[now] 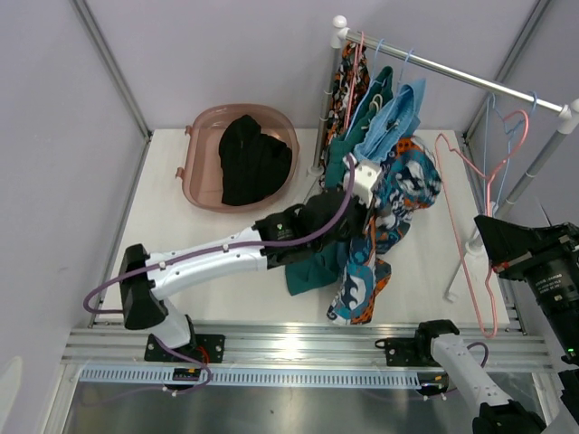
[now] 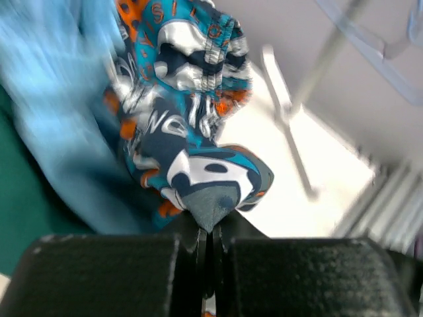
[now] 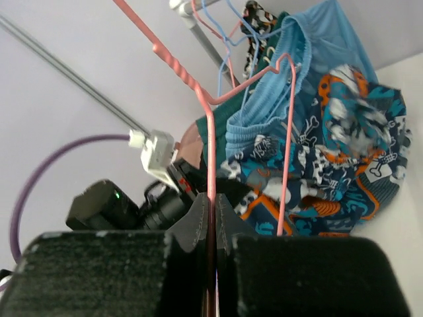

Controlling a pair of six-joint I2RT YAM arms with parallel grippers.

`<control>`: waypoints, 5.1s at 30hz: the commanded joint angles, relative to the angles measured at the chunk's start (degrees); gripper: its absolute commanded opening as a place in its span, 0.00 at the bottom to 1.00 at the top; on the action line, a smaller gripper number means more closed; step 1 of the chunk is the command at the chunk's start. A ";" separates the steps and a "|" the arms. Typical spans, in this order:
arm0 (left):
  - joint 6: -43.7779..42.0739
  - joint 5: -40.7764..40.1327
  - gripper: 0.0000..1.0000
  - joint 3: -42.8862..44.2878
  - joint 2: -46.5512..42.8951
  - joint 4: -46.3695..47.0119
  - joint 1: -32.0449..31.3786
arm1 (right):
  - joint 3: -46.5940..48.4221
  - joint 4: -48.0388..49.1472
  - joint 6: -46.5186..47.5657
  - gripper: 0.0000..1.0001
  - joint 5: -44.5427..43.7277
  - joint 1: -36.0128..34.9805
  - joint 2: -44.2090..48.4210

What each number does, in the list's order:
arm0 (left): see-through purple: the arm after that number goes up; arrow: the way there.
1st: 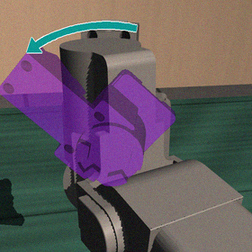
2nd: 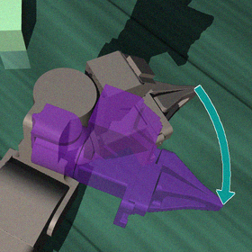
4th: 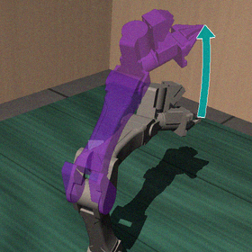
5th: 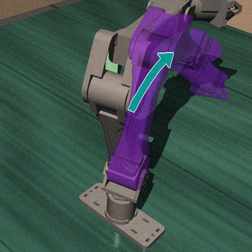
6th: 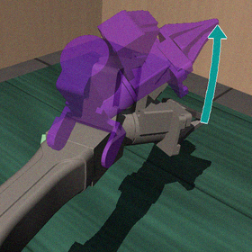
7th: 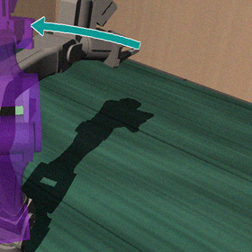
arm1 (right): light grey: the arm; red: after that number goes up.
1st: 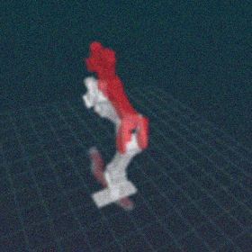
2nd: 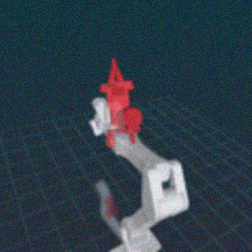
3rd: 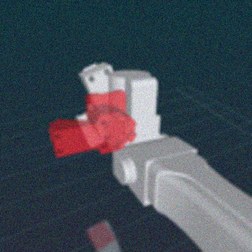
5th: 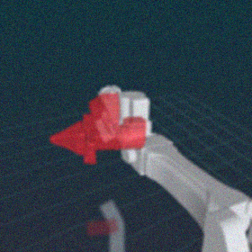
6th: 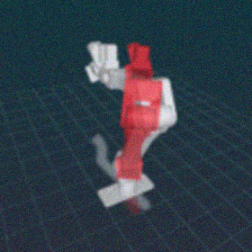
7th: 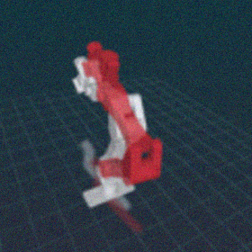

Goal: Remove the shorts from the hanger

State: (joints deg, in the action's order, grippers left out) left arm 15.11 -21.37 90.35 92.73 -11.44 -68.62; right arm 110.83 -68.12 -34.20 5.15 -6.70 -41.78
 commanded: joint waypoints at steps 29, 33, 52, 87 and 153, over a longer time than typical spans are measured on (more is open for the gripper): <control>23.56 -24.51 0.00 -40.43 -41.40 -15.01 -33.16 | -11.85 30.23 6.51 0.00 -8.05 8.72 -22.38; 22.42 -27.23 0.00 -37.71 -42.63 -17.99 -33.16 | -19.31 31.12 5.81 0.00 -5.76 9.86 -19.40; -12.90 -23.48 0.00 -4.08 -39.31 -18.62 2.98 | -30.49 27.51 5.19 0.99 -2.07 10.13 -7.01; 4.66 11.52 0.99 23.49 16.54 -3.86 52.89 | -50.89 36.82 2.38 0.98 14.45 10.13 6.01; -0.18 26.53 0.99 -21.79 -27.00 10.99 8.59 | -24.78 45.36 -5.62 0.00 1.09 -6.40 -13.42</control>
State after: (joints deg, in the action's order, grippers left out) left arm 14.96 4.32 67.02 61.82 -9.26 -58.43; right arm 85.17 -27.07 -39.29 5.45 -12.69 -57.91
